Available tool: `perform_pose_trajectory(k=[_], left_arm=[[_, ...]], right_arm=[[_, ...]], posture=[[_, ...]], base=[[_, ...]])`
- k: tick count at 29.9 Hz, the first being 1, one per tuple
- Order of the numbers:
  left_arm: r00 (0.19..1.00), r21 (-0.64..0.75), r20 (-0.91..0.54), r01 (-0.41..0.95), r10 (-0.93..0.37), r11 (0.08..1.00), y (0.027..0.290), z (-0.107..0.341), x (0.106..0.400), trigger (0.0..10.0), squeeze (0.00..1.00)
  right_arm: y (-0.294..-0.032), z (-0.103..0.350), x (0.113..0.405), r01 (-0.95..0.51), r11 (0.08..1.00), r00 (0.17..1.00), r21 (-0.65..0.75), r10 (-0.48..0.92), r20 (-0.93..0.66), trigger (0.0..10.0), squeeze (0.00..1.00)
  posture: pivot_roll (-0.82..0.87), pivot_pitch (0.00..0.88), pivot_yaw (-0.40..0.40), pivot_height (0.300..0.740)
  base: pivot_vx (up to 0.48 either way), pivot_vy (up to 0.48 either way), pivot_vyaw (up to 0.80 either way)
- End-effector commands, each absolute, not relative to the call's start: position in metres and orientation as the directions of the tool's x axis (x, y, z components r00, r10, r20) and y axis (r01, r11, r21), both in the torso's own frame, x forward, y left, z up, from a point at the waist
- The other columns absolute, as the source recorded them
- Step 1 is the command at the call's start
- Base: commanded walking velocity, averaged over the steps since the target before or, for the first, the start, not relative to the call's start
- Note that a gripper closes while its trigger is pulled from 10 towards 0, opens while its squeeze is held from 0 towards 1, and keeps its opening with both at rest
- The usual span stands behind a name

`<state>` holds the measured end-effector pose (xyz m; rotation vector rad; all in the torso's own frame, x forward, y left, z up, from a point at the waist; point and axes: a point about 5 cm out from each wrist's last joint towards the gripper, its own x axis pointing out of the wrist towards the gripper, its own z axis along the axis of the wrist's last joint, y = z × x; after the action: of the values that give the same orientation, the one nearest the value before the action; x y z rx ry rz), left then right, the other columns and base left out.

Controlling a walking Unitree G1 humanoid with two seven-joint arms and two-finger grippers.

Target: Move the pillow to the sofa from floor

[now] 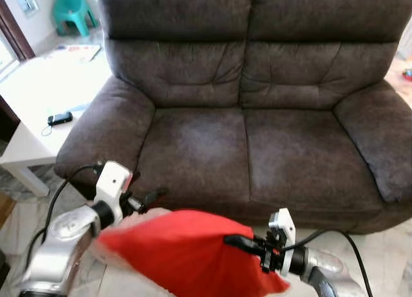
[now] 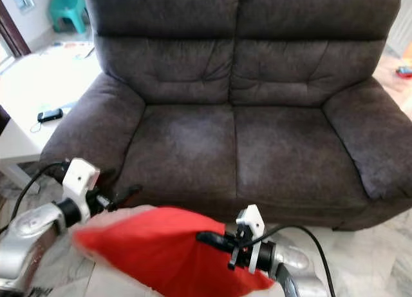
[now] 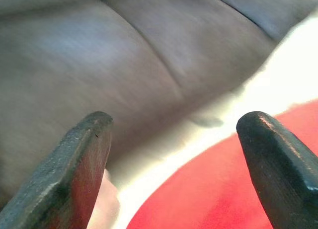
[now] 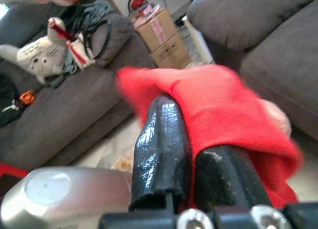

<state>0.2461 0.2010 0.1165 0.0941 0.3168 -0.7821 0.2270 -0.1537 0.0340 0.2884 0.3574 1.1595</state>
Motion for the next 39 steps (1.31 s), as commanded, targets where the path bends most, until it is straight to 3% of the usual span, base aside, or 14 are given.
perform_pose_trajectory(k=[1, 3, 4, 7, 15, 17, 20, 26, 29, 34, 39], left_arm=[[0.517, -0.120, -0.371, 0.797, -0.772, 0.592, 0.198, 0.118, 0.227, 10.0, 0.00], [0.472, -0.133, -0.397, 0.819, -0.787, 0.558, 0.199, 0.117, 0.220, 10.0, 0.00], [0.384, -0.178, -0.433, 0.850, -0.816, 0.495, 0.202, 0.116, 0.205, 10.0, 0.00], [0.224, -0.259, -0.494, 0.885, -0.840, 0.387, 0.207, 0.116, 0.179, 10.0, 0.00], [0.072, -0.282, -0.652, 0.901, -0.755, 0.329, 0.222, 0.103, 0.153, 10.0, 0.00], [0.072, -0.247, -0.686, 0.913, -0.724, 0.325, 0.225, 0.099, 0.152, 10.0, 0.00], [0.178, -0.101, -0.758, 0.918, -0.627, 0.383, 0.233, 0.086, 0.161, 10.0, 0.00], [0.170, -0.041, -0.796, 0.942, -0.581, 0.332, 0.235, 0.086, 0.163, 10.0, 0.00], [0.304, 0.181, -0.821, 0.941, -0.483, 0.286, 0.245, 0.077, 0.179, 10.0, 0.00], [0.419, 0.313, -0.773, 0.905, -0.477, 0.287, 0.248, 0.076, 0.193, 10.0, 0.00], [0.401, 0.313, -0.770, 0.915, -0.496, 0.254, 0.248, 0.070, 0.192, 10.0, 0.00]], right_arm=[[-0.148, 0.055, 0.234, -0.893, 0.306, 0.308, 0.330, 0.950, -0.047, 10.0, 0.00], [-0.147, 0.056, 0.233, -0.895, 0.298, 0.299, 0.331, 0.953, -0.048, 10.0, 0.00], [-0.147, 0.055, 0.231, -0.901, 0.278, 0.276, 0.334, 0.960, -0.056, 10.0, 0.00], [-0.147, 0.054, 0.227, -0.908, 0.249, 0.236, 0.336, 0.968, -0.080, 10.0, 0.00], [-0.147, 0.053, 0.226, -0.907, 0.247, 0.234, 0.342, 0.969, -0.080, 10.0, 0.00], [-0.146, 0.054, 0.226, -0.908, 0.239, 0.228, 0.343, 0.971, -0.075, 10.0, 0.00], [-0.144, 0.056, 0.225, -0.915, 0.210, 0.202, 0.345, 0.978, -0.062, 10.0, 0.00], [-0.145, 0.057, 0.221, -0.923, 0.177, 0.163, 0.341, 0.984, -0.071, 10.0, 0.00], [-0.146, 0.057, 0.219, -0.924, 0.166, 0.145, 0.343, 0.986, -0.085, 10.0, 0.00], [-0.145, 0.057, 0.216, -0.927, 0.144, 0.119, 0.346, 0.989, -0.090, 10.0, 0.00], [-0.143, 0.058, 0.214, -0.929, 0.124, 0.100, 0.347, 0.991, -0.086, 10.0, 0.00]], posture=[[0.13, 0.000, -0.010, 0.740], [0.13, 0.000, -0.012, 0.740], [0.14, 0.000, -0.014, 0.740], [0.14, 0.000, -0.017, 0.740], [0.15, 0.000, -0.021, 0.740], [0.14, 0.000, -0.022, 0.740], [0.14, 0.000, -0.025, 0.740], [0.14, 0.000, -0.026, 0.740], [0.14, 0.000, -0.029, 0.740], [0.14, 0.000, -0.030, 0.740], [0.14, 0.000, -0.029, 0.740]], base=[[0.000, 0.000, 0.00], [0.000, 0.000, 0.00], [0.000, 0.000, 0.00], [0.000, 0.000, 0.00], [0.000, 0.000, 0.00], [0.000, 0.000, 0.00], [0.000, 0.000, 0.00], [0.000, 0.000, 0.00], [0.000, 0.000, 0.00], [0.000, 0.000, 0.00], [0.000, 0.000, 0.00]])
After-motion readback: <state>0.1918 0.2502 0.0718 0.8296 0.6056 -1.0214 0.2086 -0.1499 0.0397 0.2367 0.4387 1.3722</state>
